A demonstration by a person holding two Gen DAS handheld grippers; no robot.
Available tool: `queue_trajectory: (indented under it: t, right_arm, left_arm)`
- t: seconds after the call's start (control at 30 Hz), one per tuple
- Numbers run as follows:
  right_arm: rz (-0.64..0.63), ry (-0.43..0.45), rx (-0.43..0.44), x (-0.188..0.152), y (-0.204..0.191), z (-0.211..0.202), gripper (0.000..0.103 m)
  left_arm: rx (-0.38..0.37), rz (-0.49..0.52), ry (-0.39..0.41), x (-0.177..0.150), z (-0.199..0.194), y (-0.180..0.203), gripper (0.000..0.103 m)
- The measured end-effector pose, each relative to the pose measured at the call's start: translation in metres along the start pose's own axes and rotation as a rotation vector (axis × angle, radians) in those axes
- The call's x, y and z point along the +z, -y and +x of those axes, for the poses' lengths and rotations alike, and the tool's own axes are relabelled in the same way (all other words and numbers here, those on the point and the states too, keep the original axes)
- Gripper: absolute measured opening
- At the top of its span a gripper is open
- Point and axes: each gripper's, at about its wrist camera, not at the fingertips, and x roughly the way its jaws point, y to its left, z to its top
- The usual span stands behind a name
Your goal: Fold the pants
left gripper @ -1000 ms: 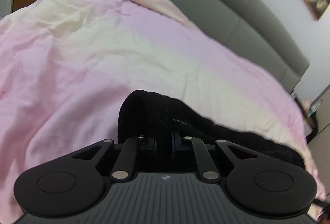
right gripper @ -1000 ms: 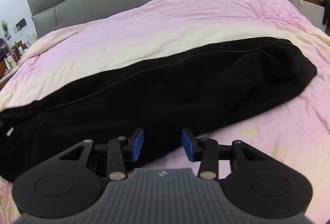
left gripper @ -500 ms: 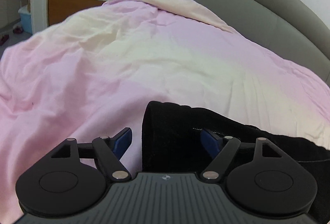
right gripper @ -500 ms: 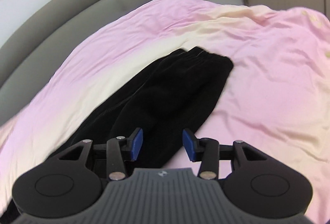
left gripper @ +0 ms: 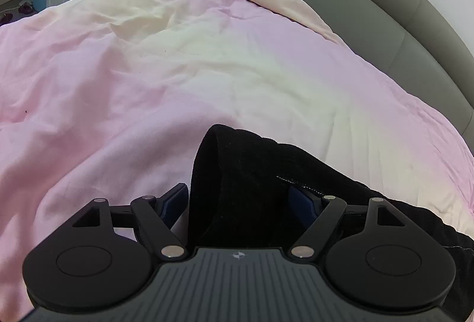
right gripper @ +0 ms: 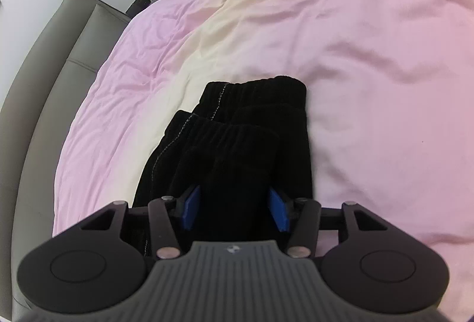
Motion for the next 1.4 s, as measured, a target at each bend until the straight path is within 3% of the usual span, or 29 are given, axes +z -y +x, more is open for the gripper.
queue_trajectory:
  t: [0.03, 0.07, 0.13, 0.23, 0.3, 0.37, 0.47, 0.5, 0.57, 0.67, 0.83, 0.9, 0.93, 1.0, 1.07, 1.17, 1.27, 1.4]
  right_arm:
    - [-0.001, -0.003, 0.006, 0.002, -0.001, 0.001, 0.006]
    - [-0.032, 0.003, 0.004, 0.007, -0.005, 0.001, 0.001]
    - [-0.146, 0.112, 0.027, 0.017, -0.018, -0.012, 0.000]
    - [-0.208, 0.260, 0.136, 0.030, -0.030, -0.039, 0.000]
    - [-0.272, 0.312, 0.140, 0.030, -0.036, -0.044, 0.000]
    - [-0.305, 0.276, 0.087, 0.031, -0.036, -0.031, 0.000]
    - [-0.283, 0.099, -0.208, 0.037, -0.021, 0.010, 0.024]
    - [-0.250, 0.082, -0.241, 0.036, -0.011, 0.013, 0.027]
    - [-0.201, 0.147, -0.177, 0.030, -0.001, 0.000, 0.029]
    - [-0.357, 0.260, -0.217, 0.007, -0.020, -0.016, 0.030]
    - [-0.745, 0.386, -0.156, -0.043, -0.058, -0.037, 0.030]
    - [-0.821, 0.260, -0.107, -0.050, -0.063, -0.024, 0.031]
    - [-0.837, 0.161, -0.159, -0.051, -0.064, -0.009, 0.031]
    - [-0.816, 0.049, -0.313, -0.049, -0.057, 0.012, 0.024]
    - [-0.712, 0.102, -0.277, -0.043, -0.051, -0.002, 0.020]
    - [-0.594, 0.139, -0.127, -0.049, -0.039, -0.041, 0.028]
    - [-0.564, 0.098, -0.005, -0.073, -0.023, -0.080, 0.038]
    - [-0.447, 0.027, 0.018, -0.089, 0.010, -0.112, 0.043]
  left_arm:
    - [-0.002, -0.004, -0.002, 0.000, 0.000, -0.001, 0.091]
    - [-0.004, -0.007, -0.003, 0.000, 0.001, -0.001, 0.091]
    - [-0.006, -0.007, -0.004, 0.000, 0.001, -0.001, 0.091]
    - [-0.008, 0.006, -0.003, 0.000, 0.001, 0.002, 0.091]
    - [-0.010, 0.022, -0.003, -0.001, 0.003, 0.005, 0.091]
    - [-0.001, 0.032, 0.002, -0.002, 0.003, 0.007, 0.091]
    - [-0.009, 0.022, -0.002, -0.002, 0.003, 0.005, 0.091]
    - [-0.012, 0.018, -0.005, -0.002, 0.003, 0.004, 0.091]
    - [-0.011, 0.016, -0.006, -0.001, 0.003, 0.005, 0.091]
    - [-0.007, 0.019, -0.002, -0.002, 0.002, 0.005, 0.091]
    - [-0.007, 0.015, -0.005, -0.002, 0.002, 0.005, 0.092]
    - [-0.008, 0.014, -0.007, -0.002, 0.002, 0.005, 0.092]
    - [-0.008, 0.013, -0.007, -0.002, 0.002, 0.005, 0.092]
    - [-0.009, 0.013, -0.008, -0.001, 0.002, 0.005, 0.092]
    - [-0.007, 0.012, -0.006, -0.001, 0.002, 0.005, 0.092]
    - [0.001, 0.012, -0.002, -0.002, 0.003, 0.006, 0.093]
    - [0.002, 0.009, 0.000, -0.003, 0.003, 0.006, 0.094]
    - [-0.013, -0.003, 0.002, -0.004, 0.000, 0.003, 0.094]
